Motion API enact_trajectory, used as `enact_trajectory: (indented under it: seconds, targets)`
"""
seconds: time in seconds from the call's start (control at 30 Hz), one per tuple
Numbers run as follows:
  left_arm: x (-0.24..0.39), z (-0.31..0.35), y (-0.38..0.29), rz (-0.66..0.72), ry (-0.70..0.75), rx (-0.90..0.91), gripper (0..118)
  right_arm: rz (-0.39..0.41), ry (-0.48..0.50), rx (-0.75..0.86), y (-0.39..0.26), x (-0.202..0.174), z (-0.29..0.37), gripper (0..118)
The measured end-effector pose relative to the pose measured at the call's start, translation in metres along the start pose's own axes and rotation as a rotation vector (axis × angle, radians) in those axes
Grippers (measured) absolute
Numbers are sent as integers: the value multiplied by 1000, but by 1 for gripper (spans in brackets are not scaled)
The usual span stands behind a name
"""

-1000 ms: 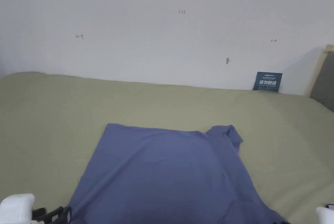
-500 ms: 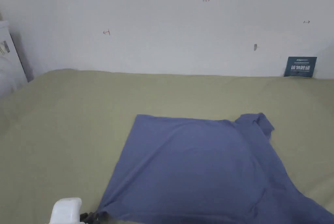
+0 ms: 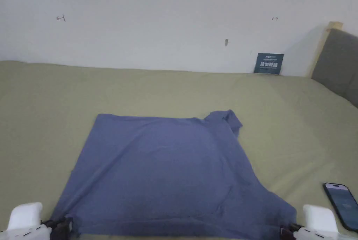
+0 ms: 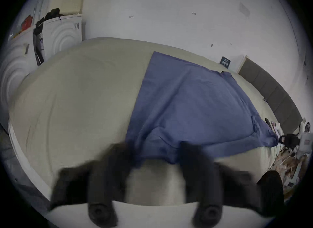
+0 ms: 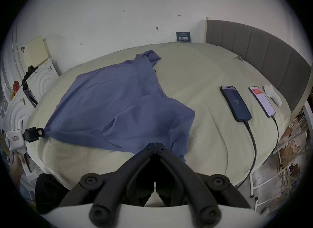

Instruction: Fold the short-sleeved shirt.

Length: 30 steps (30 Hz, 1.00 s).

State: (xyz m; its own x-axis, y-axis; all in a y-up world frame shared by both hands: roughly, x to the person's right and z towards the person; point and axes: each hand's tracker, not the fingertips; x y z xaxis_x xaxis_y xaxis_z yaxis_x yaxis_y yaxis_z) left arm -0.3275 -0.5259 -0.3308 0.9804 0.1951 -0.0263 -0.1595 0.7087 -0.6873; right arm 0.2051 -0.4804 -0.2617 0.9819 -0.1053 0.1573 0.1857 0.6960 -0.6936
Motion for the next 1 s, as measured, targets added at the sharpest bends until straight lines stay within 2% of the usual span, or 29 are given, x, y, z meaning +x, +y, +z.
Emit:
enact_trajectory:
  seconds: [0.03, 0.07, 0.1, 0.13, 0.17, 0.27, 0.33, 0.37, 0.4, 0.43, 0.47, 0.5, 0.6, 0.77, 1.0]
  targets:
    - [8, 5, 3, 3, -3, 5, 11, -4, 0, -1, -1, 2, -2, 2]
    - [6, 5, 5, 14, -5, 8, 10, -13, 8, -5, -2, 4, -4, 13]
    - [3, 4, 9, 37, -26, -4, 9, -16, 10, -3, -3, 6, -6, 42]
    - [1, 4, 12, 50, -52, -11, 8, -15, 8, -1, -3, 7, -9, 93]
    - [6, 8, 14, 42, -45, -4, 7, -6, -2, -9, -2, 8, -13, 116]
    - [8, 15, 19, 16, -66, 23, 5, 0, -16, -47, 0, 10, -30, 113]
    - [13, 20, 22, 8, -65, 29, 5, -8, -76, -121, 4, 12, -50, 111]
    - [14, 20, 23, 10, -64, 28, 5, -16, -92, -136, 5, 12, -58, 105]
    - [14, 20, 23, 18, -67, 23, 5, -31, -94, -176, 7, 13, -68, 84]
    - [14, 19, 23, 21, -67, 23, 5, -42, -66, -217, 11, 14, -72, 34]
    - [15, 19, 23, 22, -63, 25, 5, -48, -69, -209, 15, 13, -71, 13]
    - [15, 20, 23, 23, -59, 25, 5, -46, -63, -189, 16, 13, -69, 8]
    - [13, 21, 23, 36, -62, 26, 5, -37, -27, -107, 19, 6, -54, 7]
    - [17, 33, 33, 53, -62, 45, 2, 66, -52, 9, 36, -2, -32, 7]
    - [20, 26, 85, 57, -71, 101, 2, 145, 0, 25, 99, -12, -41, 7]
